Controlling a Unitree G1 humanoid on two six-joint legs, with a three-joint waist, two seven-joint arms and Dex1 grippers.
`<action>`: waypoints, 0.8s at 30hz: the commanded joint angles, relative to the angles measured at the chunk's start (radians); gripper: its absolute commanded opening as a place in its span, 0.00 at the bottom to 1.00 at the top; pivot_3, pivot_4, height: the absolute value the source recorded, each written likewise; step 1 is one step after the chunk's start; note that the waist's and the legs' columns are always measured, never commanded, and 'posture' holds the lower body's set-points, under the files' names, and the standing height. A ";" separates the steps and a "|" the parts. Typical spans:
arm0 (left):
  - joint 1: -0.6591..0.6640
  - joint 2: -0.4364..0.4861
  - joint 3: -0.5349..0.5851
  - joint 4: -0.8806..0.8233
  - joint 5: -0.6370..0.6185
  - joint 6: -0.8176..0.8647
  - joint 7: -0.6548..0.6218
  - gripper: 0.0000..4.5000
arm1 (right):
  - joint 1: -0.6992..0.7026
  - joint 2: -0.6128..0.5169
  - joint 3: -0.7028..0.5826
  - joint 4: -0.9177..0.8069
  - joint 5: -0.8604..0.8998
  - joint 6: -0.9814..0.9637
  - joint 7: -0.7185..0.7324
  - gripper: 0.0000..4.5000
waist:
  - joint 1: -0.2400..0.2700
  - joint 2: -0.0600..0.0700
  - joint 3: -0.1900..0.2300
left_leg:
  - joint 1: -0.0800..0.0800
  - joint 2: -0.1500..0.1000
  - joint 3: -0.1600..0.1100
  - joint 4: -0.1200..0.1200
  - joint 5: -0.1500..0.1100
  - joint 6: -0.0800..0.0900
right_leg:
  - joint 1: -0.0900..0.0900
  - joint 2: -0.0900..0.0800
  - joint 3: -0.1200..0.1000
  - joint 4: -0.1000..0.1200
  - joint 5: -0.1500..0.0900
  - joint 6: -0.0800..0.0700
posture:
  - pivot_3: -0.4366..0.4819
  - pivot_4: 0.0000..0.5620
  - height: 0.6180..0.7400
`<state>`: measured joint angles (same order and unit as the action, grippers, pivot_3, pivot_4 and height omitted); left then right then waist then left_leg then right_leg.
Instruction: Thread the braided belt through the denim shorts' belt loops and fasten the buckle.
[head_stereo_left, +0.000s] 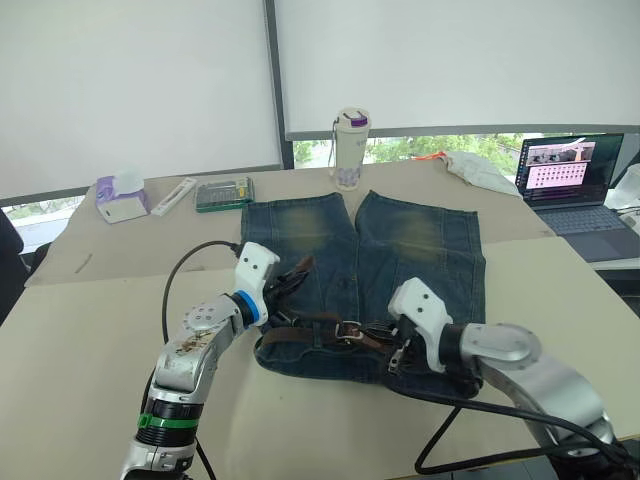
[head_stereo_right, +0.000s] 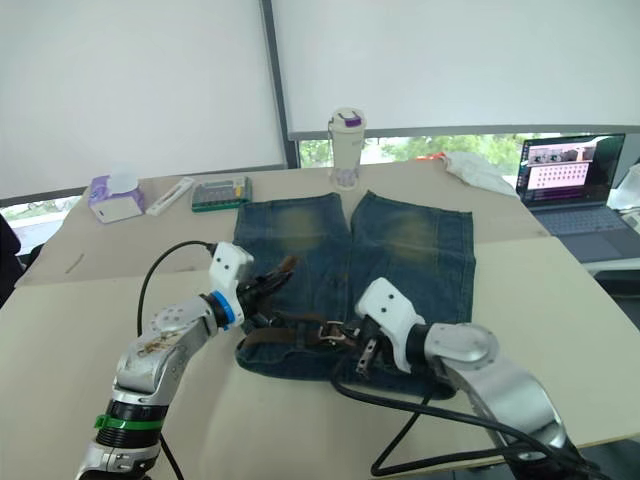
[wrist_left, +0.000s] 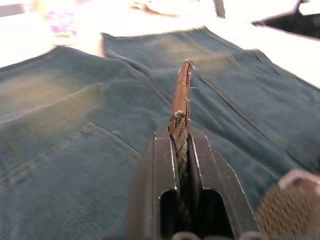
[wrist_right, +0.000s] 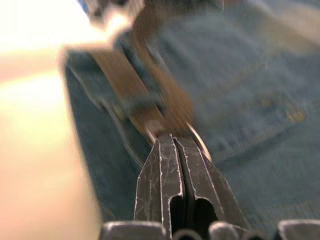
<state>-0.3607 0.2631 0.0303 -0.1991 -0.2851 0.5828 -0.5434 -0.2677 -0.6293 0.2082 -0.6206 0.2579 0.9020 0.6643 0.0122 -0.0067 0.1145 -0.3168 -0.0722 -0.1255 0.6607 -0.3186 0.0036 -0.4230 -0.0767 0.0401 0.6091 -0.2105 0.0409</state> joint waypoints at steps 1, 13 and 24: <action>0.009 -0.041 0.125 -0.016 -0.052 0.069 0.141 0.00 | -0.034 0.022 0.082 0.068 -0.062 -0.084 -0.026 0.01 | -0.001 0.000 0.000 | 0.000 0.000 0.000 0.000 0.000 0.000 | 0.000 0.000 0.000 0.000 0.000 0.000 | 0.48 0.27 1.00; 0.077 -0.124 0.250 -0.064 -0.122 0.183 0.360 0.00 | -0.047 0.056 0.125 0.149 -0.078 -0.153 0.000 0.01 | 0.000 0.000 0.000 | 0.000 0.000 0.000 0.000 0.001 -0.001 | 0.000 0.000 0.000 0.000 0.000 0.000 | 0.48 0.27 1.00; 0.098 -0.145 0.227 -0.089 -0.142 0.191 0.403 0.00 | -0.057 0.074 0.081 0.126 -0.027 -0.134 0.018 0.01 | 0.000 0.000 0.000 | 0.000 0.000 0.000 0.000 0.000 -0.001 | 0.000 0.000 0.000 0.000 0.000 0.000 | 0.48 0.27 1.00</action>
<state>-0.2620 0.1180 0.2570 -0.2395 -0.4140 0.7718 -0.1487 -0.3045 -0.5547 0.3051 -0.4551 0.2195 0.7684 0.6761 0.0123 -0.0068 0.1145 -0.3171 -0.0721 -0.1256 0.6603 -0.3181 0.0023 -0.4233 -0.0767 0.0405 0.6089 -0.2104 0.0408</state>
